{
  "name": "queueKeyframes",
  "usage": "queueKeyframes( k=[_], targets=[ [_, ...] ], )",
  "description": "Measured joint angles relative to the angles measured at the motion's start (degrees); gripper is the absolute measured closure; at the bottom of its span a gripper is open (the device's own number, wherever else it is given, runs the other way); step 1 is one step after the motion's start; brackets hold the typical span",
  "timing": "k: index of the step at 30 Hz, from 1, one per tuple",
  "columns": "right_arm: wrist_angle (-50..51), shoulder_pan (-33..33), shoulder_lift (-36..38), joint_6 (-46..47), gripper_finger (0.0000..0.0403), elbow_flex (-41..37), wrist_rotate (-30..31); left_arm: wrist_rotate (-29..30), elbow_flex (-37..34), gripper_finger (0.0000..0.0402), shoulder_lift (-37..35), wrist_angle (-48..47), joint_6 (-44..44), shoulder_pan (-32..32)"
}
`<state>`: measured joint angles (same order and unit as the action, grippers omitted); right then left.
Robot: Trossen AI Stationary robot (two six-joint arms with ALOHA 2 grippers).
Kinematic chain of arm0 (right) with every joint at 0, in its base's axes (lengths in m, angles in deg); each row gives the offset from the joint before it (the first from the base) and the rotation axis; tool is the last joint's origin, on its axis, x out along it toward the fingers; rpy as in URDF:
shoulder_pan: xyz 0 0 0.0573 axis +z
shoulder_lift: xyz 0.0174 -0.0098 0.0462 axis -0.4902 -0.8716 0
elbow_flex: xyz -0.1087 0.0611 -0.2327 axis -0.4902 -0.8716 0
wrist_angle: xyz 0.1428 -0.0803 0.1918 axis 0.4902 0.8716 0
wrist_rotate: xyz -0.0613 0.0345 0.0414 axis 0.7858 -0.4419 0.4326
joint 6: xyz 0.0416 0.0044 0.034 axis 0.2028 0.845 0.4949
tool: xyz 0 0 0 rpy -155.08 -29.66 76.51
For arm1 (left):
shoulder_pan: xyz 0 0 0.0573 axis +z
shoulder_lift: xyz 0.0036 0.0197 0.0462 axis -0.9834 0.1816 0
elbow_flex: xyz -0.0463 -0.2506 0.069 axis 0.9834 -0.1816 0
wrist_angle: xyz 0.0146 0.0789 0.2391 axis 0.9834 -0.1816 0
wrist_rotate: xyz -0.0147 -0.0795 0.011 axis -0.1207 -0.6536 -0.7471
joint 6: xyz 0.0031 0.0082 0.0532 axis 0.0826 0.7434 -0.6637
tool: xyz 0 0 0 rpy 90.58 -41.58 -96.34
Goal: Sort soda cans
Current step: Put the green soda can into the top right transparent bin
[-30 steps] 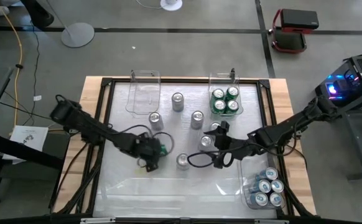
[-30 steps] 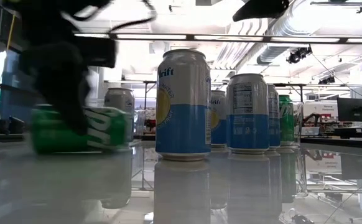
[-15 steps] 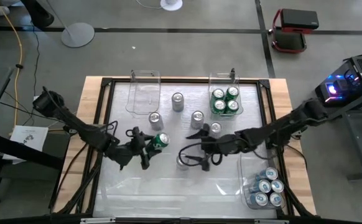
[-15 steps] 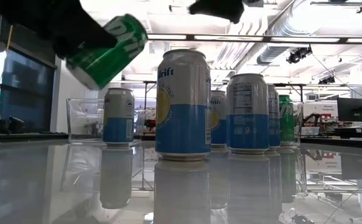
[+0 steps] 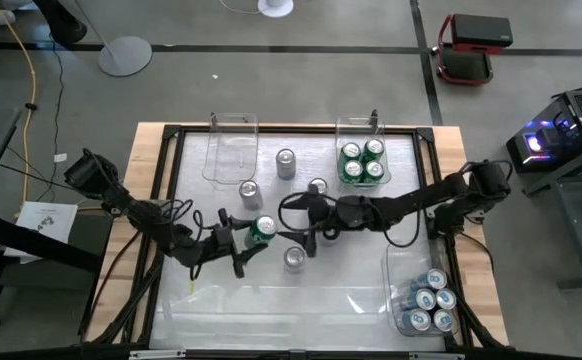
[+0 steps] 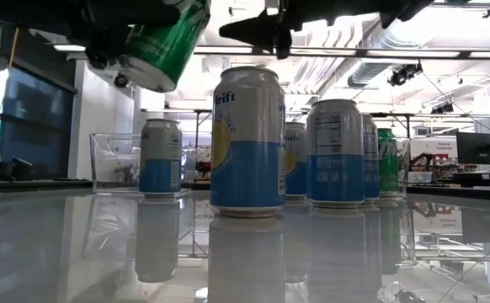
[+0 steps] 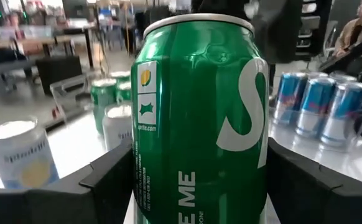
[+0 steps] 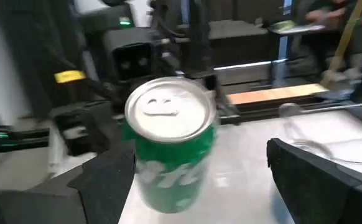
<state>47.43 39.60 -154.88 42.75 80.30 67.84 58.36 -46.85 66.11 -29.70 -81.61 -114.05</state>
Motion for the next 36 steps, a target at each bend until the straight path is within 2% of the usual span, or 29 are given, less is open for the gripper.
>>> queueKeyframes(
  k=[3,10,23,32,36],
  targets=[
    [-1.5,-1.1,-0.2,1.9,0.0057,0.0,-4.7,-0.4,0.0,0.0112,1.6,5.1,-3.4,1.0],
    [-4.7,-1.3,-2.4,-1.0,0.0057,0.0,-5.3,-2.9,1.8,0.0110,3.8,6.6,-4.3,3.5],
    [-5.4,-1.5,-3.4,1.3,0.0056,0.0,-6.2,-8.5,8.9,0.0108,3.9,-7.3,-4.1,6.9],
    [-3.6,-1.6,-3.4,-0.2,0.0058,0.0,-7.9,-9.3,9.7,0.0108,3.9,-9.2,-2.7,7.5],
    [-3.6,-1.6,-3.4,-1.4,0.0081,0.0,-7.9,-9.3,9.7,0.0108,3.9,-9.3,-2.2,7.5]
  ],
)
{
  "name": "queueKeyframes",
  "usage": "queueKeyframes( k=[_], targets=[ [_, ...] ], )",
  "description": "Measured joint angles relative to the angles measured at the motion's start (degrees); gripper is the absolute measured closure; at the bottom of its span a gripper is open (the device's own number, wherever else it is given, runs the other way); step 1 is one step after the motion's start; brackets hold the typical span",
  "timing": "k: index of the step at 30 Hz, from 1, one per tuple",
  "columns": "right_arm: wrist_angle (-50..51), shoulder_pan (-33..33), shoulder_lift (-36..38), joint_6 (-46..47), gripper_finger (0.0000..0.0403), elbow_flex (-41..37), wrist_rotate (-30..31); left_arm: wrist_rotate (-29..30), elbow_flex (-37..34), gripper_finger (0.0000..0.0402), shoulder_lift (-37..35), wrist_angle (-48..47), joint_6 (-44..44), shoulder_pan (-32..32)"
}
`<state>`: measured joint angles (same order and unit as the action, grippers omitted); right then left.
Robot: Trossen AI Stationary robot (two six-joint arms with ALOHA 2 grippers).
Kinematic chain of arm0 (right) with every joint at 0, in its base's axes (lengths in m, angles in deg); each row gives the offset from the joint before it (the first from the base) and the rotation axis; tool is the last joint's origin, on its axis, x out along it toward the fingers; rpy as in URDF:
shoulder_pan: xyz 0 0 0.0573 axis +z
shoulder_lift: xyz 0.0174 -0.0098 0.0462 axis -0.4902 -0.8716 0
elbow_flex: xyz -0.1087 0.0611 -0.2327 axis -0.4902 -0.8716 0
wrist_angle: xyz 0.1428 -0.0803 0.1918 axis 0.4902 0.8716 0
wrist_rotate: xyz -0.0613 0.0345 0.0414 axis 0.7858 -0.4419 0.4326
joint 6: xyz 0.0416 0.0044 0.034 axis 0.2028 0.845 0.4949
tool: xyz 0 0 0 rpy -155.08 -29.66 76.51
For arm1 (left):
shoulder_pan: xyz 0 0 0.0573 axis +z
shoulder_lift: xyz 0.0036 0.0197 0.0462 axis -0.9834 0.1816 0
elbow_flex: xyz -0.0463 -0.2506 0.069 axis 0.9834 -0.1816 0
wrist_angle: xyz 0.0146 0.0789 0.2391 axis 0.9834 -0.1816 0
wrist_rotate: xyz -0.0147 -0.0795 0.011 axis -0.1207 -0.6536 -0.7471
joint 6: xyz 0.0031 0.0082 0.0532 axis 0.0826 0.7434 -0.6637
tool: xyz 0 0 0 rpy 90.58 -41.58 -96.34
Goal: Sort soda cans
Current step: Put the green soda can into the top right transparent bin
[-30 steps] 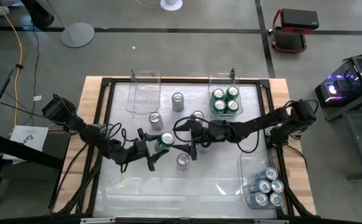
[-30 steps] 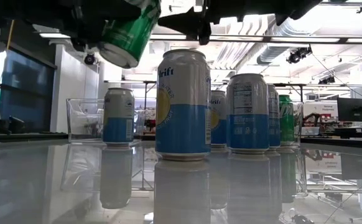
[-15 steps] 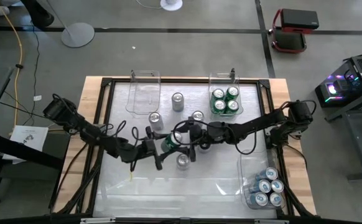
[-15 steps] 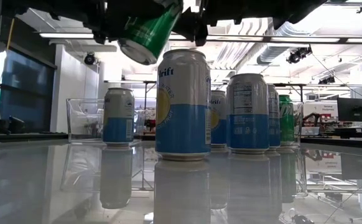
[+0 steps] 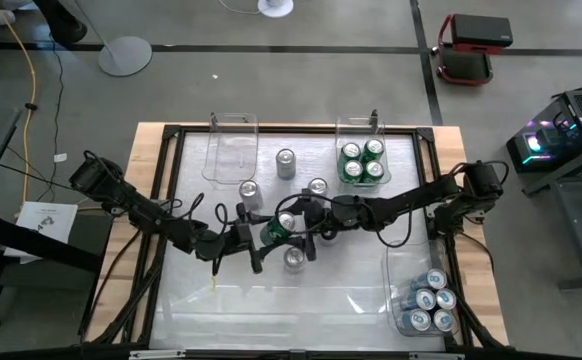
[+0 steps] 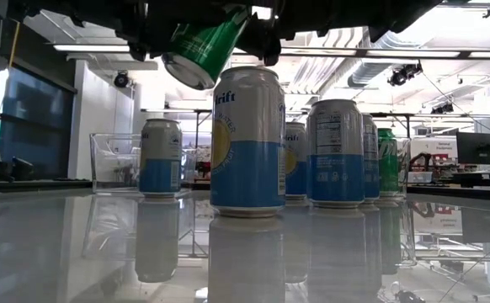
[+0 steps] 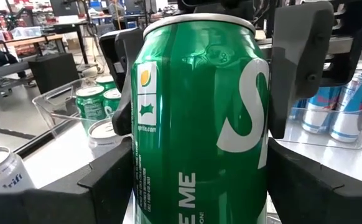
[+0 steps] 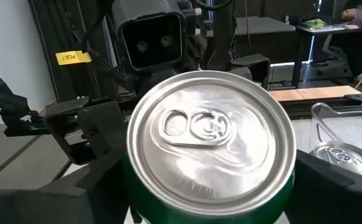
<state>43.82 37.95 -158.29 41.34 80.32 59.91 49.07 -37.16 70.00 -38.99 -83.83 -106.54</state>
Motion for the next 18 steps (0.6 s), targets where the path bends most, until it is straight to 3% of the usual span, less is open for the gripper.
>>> queueKeyframes(
  k=[3,11,18],
  targets=[
    [0.2,0.0,0.1,0.0,0.0112,0.0,0.1,-0.3,0.0,0.0103,0.0,-0.3,0.2,0.0],
    [2.0,0.0,0.8,-0.2,0.0115,-0.1,0.3,-3.8,0.2,0.0061,-0.2,-6.5,6.0,0.9],
    [13.4,-0.5,10.3,-3.2,0.0115,-0.1,11.0,-0.7,0.1,0.0047,-0.8,-19.1,12.5,1.5]
  ],
)
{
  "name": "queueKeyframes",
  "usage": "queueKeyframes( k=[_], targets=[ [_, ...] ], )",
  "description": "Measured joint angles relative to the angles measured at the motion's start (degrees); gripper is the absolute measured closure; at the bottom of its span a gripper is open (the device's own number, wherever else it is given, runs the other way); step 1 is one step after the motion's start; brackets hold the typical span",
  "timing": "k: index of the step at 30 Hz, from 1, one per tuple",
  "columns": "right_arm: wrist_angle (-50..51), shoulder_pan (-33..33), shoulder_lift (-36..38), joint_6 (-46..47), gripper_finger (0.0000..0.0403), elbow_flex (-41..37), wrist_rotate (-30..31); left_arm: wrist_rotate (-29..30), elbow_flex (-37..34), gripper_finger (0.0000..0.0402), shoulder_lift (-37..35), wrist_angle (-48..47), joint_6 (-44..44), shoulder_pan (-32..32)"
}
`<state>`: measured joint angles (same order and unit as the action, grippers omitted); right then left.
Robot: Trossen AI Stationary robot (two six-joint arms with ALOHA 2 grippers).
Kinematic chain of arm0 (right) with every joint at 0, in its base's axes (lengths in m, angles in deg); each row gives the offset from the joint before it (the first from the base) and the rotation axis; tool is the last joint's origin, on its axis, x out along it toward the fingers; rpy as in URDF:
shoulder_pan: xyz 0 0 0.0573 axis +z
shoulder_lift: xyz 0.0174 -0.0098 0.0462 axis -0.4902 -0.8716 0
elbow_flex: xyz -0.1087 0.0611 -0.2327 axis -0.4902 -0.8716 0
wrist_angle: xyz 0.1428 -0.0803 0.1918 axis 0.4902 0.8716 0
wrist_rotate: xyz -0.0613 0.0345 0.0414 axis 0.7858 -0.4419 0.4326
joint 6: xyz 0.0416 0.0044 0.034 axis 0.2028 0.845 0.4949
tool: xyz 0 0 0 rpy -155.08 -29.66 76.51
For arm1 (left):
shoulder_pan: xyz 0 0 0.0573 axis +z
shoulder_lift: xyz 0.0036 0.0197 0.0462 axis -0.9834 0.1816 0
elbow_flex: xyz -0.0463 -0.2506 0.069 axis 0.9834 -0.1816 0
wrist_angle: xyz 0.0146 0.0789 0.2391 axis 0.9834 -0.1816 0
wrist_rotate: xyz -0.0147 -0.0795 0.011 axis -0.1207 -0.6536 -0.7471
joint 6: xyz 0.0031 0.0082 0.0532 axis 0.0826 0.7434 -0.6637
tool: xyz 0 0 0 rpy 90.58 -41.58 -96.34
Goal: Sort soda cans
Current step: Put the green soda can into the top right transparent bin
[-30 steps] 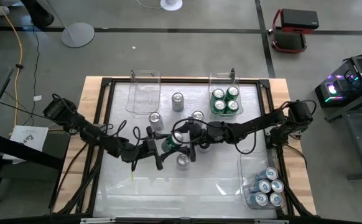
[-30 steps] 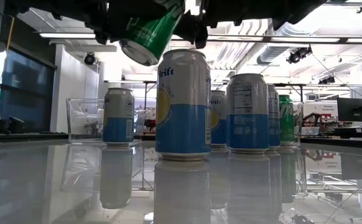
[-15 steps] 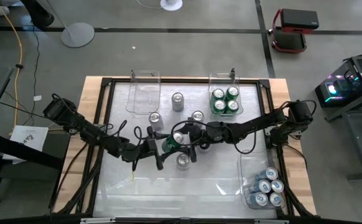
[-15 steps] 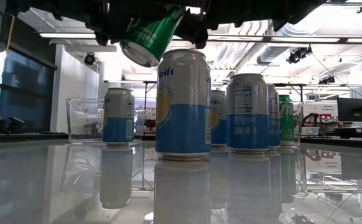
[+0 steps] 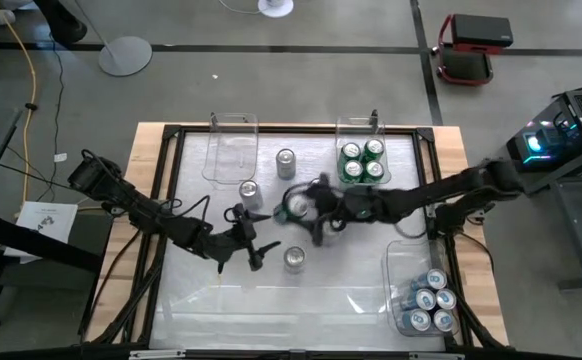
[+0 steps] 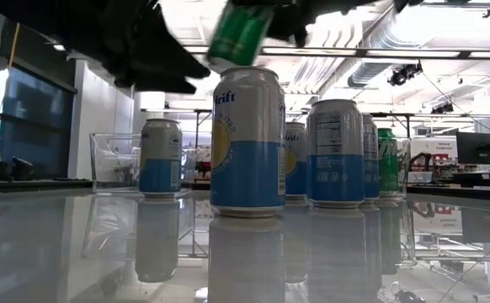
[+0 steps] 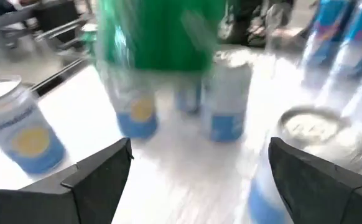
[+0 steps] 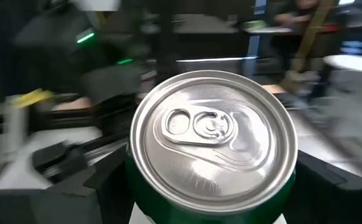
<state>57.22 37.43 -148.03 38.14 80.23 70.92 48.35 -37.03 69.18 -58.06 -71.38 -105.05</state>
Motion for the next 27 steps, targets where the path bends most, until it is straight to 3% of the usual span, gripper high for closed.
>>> queueKeyframes(
  k=[6,12,20,27],
  targets=[
    [14.7,-5.0,11.7,-2.5,0.0115,0.1,9.3,3.4,-0.1,0.0046,-0.2,-3.6,2.7,0.0],
    [29.8,-19.3,18.6,-2.9,0.0115,0.1,14.6,3.7,-0.1,0.0046,-0.2,-3.6,3.1,-0.1],
    [30.9,-40.3,14.4,1.9,0.0115,0.1,9.3,3.8,-0.1,0.0045,-0.2,-3.6,3.3,-0.1],
    [26.8,-46.7,6.6,4.8,0.0115,0.1,3.3,3.8,-0.1,0.0045,-0.2,-3.9,3.6,-0.1]
  ],
)
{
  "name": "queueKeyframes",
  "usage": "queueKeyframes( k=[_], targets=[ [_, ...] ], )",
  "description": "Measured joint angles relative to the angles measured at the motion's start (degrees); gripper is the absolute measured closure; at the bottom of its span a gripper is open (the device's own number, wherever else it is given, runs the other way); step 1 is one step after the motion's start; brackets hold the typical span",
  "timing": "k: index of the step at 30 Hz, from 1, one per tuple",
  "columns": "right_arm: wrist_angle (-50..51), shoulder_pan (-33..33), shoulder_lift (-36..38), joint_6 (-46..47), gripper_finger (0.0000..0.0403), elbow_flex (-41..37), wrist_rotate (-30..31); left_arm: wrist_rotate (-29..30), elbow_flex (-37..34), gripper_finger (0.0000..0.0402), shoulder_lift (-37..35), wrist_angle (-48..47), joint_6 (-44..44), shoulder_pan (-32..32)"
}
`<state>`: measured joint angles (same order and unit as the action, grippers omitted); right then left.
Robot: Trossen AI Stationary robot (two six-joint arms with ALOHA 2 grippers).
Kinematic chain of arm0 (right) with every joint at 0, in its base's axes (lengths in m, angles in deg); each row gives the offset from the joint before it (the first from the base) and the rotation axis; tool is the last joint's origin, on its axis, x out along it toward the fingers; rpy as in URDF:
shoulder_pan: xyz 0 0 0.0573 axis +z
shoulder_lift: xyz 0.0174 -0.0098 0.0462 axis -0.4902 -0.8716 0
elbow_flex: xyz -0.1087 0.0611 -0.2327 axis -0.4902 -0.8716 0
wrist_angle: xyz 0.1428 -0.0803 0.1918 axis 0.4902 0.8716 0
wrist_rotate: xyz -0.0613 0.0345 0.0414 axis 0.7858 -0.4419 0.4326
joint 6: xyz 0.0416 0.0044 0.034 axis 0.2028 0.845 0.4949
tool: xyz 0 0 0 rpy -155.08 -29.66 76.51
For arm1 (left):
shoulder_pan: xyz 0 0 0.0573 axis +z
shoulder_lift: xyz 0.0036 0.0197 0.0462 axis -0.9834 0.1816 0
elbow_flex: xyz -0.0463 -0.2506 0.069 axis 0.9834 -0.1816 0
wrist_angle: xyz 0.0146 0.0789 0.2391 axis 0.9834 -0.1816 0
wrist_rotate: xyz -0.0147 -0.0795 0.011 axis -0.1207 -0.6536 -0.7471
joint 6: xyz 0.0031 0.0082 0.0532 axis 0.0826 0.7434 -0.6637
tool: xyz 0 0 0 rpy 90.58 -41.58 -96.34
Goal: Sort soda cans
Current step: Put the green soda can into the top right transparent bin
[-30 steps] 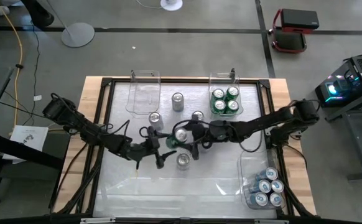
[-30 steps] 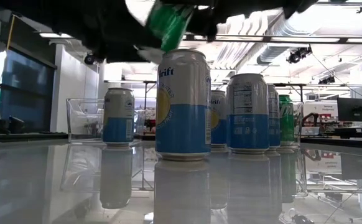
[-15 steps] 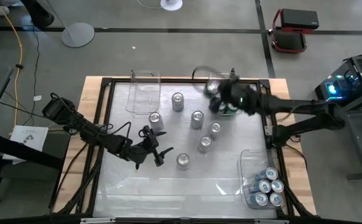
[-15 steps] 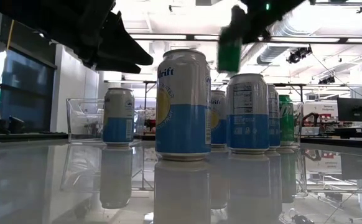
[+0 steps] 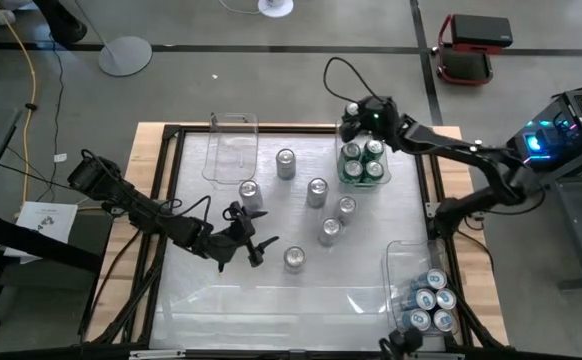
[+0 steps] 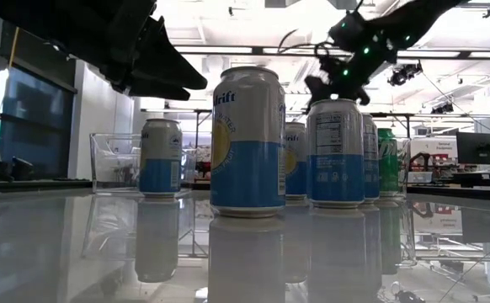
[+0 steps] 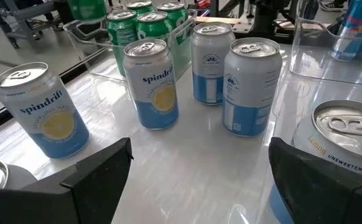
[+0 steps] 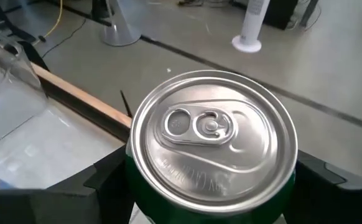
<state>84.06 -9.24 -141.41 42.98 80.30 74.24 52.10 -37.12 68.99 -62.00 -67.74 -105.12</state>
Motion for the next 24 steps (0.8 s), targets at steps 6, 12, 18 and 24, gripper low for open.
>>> queueKeyframes(
  k=[6,12,18,24],
  targets=[
    [-0.3,-0.1,-5.8,1.4,0.0115,0.0,-0.2,0.0,0.0,0.0045,0.0,0.0,0.0,0.0],
    [0.1,-0.1,-7.8,2.9,0.0115,0.0,-0.7,0.0,0.0,0.0045,0.0,0.0,0.0,0.0],
    [1.6,-0.1,-7.9,4.2,0.0115,0.0,-1.5,0.0,0.0,0.0045,0.0,0.1,0.1,0.0],
    [3.0,-0.1,-9.4,5.3,0.0102,0.0,-3.0,0.0,0.0,0.0045,0.0,0.4,0.1,0.0]
  ],
)
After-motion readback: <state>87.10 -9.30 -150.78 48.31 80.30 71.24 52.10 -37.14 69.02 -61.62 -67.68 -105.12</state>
